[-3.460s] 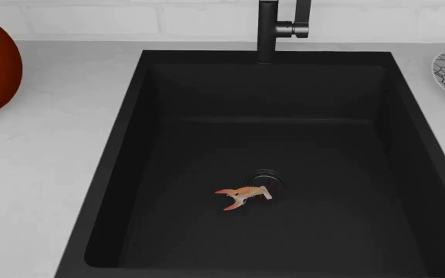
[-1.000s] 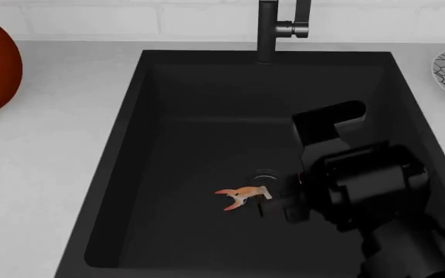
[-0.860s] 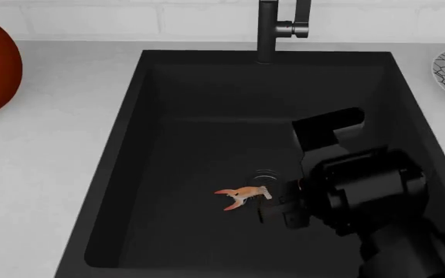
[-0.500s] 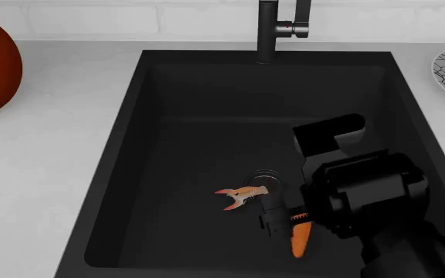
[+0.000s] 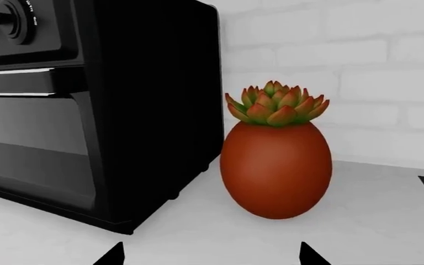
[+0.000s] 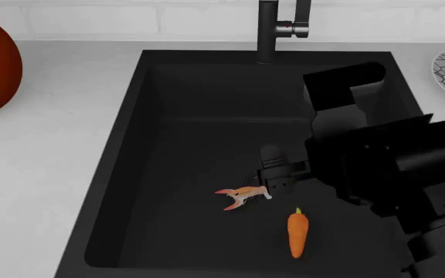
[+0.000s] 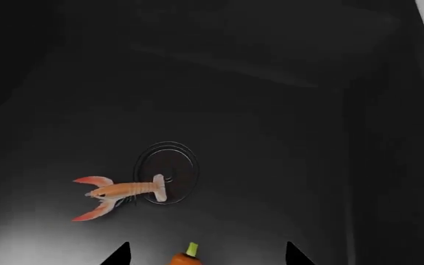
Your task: Pick the carrot from the counter and place it in the sink
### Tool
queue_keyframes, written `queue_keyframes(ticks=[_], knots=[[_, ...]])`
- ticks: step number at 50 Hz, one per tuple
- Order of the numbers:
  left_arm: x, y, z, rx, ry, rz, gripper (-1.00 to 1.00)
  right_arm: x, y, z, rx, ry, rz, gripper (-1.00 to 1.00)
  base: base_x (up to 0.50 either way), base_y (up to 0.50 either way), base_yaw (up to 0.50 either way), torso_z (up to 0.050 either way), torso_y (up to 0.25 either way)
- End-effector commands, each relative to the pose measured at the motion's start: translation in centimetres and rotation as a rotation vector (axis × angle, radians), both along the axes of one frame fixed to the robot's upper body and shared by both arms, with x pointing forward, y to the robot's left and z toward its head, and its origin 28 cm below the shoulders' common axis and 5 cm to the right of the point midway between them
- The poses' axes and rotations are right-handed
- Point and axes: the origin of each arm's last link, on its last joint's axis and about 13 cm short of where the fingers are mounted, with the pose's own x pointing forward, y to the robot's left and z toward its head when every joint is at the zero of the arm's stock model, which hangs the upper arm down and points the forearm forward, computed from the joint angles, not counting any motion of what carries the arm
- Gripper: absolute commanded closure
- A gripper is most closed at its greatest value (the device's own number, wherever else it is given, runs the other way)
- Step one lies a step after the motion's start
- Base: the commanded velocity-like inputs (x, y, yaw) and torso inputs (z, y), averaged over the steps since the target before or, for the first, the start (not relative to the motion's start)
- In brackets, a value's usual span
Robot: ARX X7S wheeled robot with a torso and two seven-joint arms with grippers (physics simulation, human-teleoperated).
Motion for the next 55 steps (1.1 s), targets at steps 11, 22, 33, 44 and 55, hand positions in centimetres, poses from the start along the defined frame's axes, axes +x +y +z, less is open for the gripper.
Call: queue_keyframes(ticks=[11, 22, 33, 44, 55], knots=[[0.1, -0.1, -0.2, 0.000, 0.001, -0.008, -1.00, -6.9, -0.9, 2.1, 0.097, -0.215, 0.022, -1.00, 0.00, 0.00, 0.00, 0.000, 0.000], [0.0, -0.1, 0.1, 0.008, -0.001, -0.007, -1.00, -11.3, -1.6, 2.5, 0.103, -0.306, 0.023, -1.00, 0.00, 0.00, 0.00, 0.000, 0.000], [-0.1, 0.1, 0.0, 0.010, -0.004, -0.005, -1.00, -15.6, -2.8, 2.2, 0.141, -0.389, 0.017, -1.00, 0.00, 0.00, 0.00, 0.000, 0.000], [0.7, 1.0, -1.1, 0.012, -0.002, -0.004, -1.00, -20.2, -3.3, 2.0, 0.146, -0.479, 0.049, -1.00, 0.00, 0.00, 0.00, 0.000, 0.000], [0.3, 1.1, -1.2, 0.011, -0.002, 0.002, -1.00, -23.8, -3.5, 0.7, 0.150, -0.513, 0.052, -1.00, 0.00, 0.00, 0.00, 0.000, 0.000]])
